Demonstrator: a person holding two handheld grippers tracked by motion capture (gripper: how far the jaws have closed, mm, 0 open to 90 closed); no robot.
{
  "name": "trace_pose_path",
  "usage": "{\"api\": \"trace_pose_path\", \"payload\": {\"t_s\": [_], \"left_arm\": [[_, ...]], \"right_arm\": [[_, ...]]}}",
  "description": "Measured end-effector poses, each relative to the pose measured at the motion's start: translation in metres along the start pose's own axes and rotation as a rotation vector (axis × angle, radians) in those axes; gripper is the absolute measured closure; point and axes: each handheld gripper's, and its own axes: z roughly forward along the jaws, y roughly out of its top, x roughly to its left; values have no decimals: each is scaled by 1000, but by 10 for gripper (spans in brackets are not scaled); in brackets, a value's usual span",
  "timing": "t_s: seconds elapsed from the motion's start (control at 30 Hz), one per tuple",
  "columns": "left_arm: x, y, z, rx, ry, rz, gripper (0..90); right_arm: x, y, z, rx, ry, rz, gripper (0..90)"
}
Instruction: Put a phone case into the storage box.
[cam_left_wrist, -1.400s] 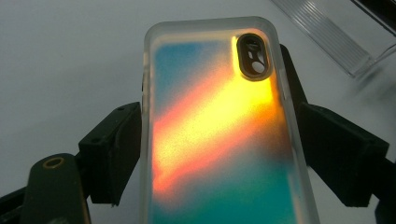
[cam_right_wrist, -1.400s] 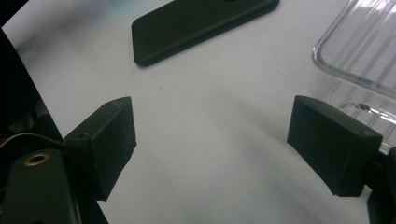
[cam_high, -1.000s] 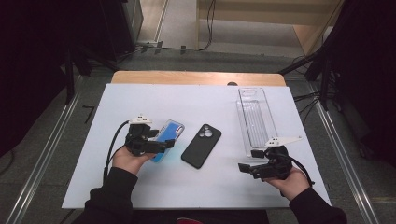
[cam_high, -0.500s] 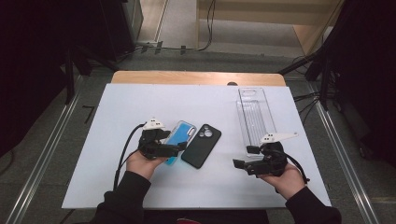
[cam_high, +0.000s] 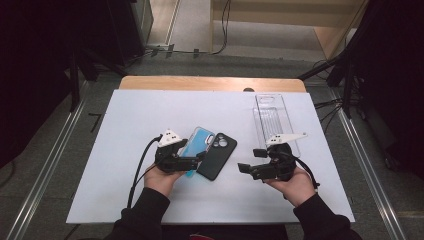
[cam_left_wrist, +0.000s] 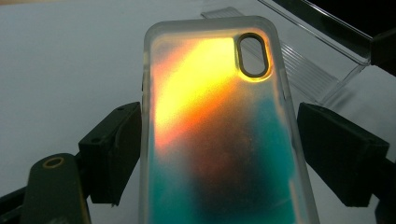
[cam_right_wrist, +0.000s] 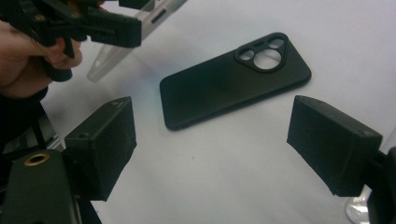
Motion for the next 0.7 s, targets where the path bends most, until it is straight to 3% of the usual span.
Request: {"api": "trace_pose_path", "payload": {"t_s": [0.17, 0.3, 0.7], "left_arm": [[-3, -5, 2, -39, 7, -1, 169], [-4, -6, 4, -43, 4, 1, 169], [-13, -8, 4, -133, 13, 39, 169]], "right_arm": [[4, 13, 6, -18, 11, 15, 138], [5, 22, 11, -22, 17, 24, 138], [8, 44, 22, -44, 32, 43, 138]]}}
